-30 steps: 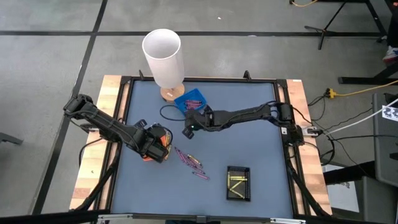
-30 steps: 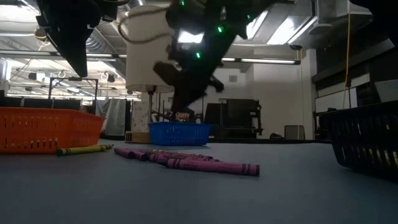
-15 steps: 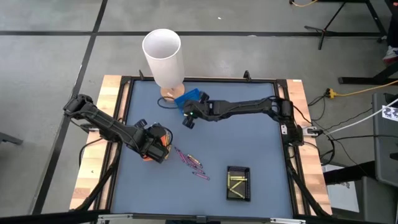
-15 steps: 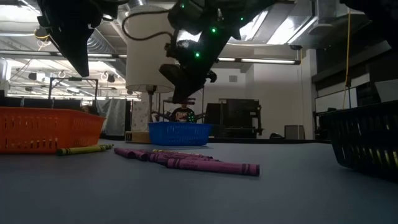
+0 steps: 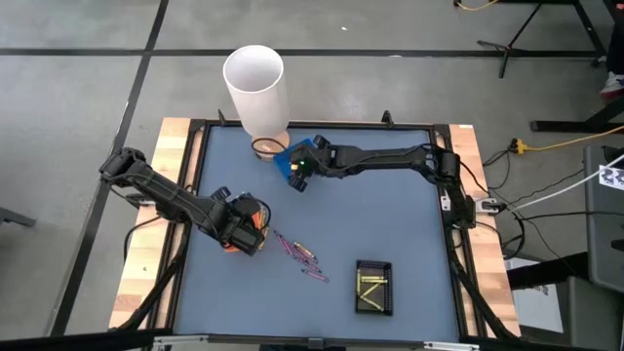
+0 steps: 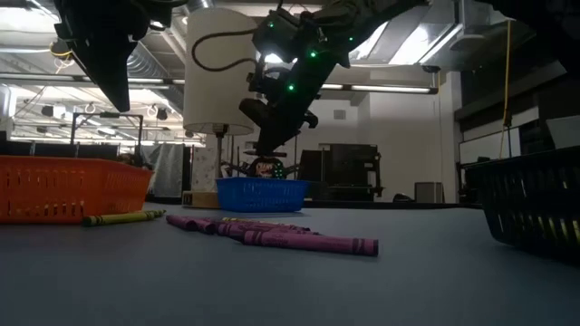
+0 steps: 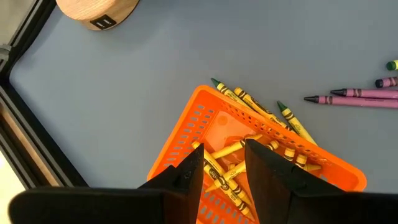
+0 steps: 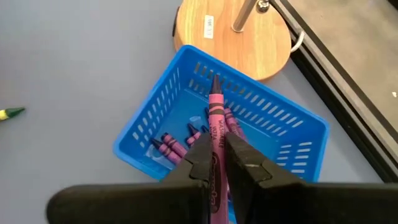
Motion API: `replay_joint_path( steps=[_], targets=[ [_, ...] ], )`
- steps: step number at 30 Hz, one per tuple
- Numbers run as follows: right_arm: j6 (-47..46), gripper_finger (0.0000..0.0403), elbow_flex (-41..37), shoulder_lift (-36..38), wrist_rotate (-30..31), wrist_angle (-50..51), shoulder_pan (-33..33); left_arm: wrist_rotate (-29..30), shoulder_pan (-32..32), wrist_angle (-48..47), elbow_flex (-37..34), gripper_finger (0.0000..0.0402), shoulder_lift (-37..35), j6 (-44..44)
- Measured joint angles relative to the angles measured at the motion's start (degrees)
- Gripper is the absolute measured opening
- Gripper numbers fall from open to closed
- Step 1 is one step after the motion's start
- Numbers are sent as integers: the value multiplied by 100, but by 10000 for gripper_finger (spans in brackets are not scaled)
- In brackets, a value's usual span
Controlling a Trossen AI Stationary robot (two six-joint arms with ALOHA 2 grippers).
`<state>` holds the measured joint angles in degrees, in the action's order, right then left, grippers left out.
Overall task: Sort crayons
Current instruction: Put the violet crayon into the blue bin
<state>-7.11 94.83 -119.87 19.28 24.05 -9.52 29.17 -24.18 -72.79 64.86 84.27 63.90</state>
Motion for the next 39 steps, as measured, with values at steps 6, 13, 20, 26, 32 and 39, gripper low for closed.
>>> replay_joint_path(
  steps=[6,13,20,26,32,39],
  targets=[
    [0,26,0,0,-5,2,13,0,0,0,0,101,0,0],
    [0,26,0,0,-7,4,11,0,-1,0,0,101,0,0],
    [0,26,0,0,-6,2,11,0,-1,0,0,101,0,0],
    [0,72,0,0,60,4,11,1,-2,0,-1,101,-1,0],
    [-1,138,0,0,59,-8,11,3,-2,0,-2,101,0,0],
    [-211,156,0,0,-875,202,131,24,-2,0,-2,101,0,-6]
  ],
)
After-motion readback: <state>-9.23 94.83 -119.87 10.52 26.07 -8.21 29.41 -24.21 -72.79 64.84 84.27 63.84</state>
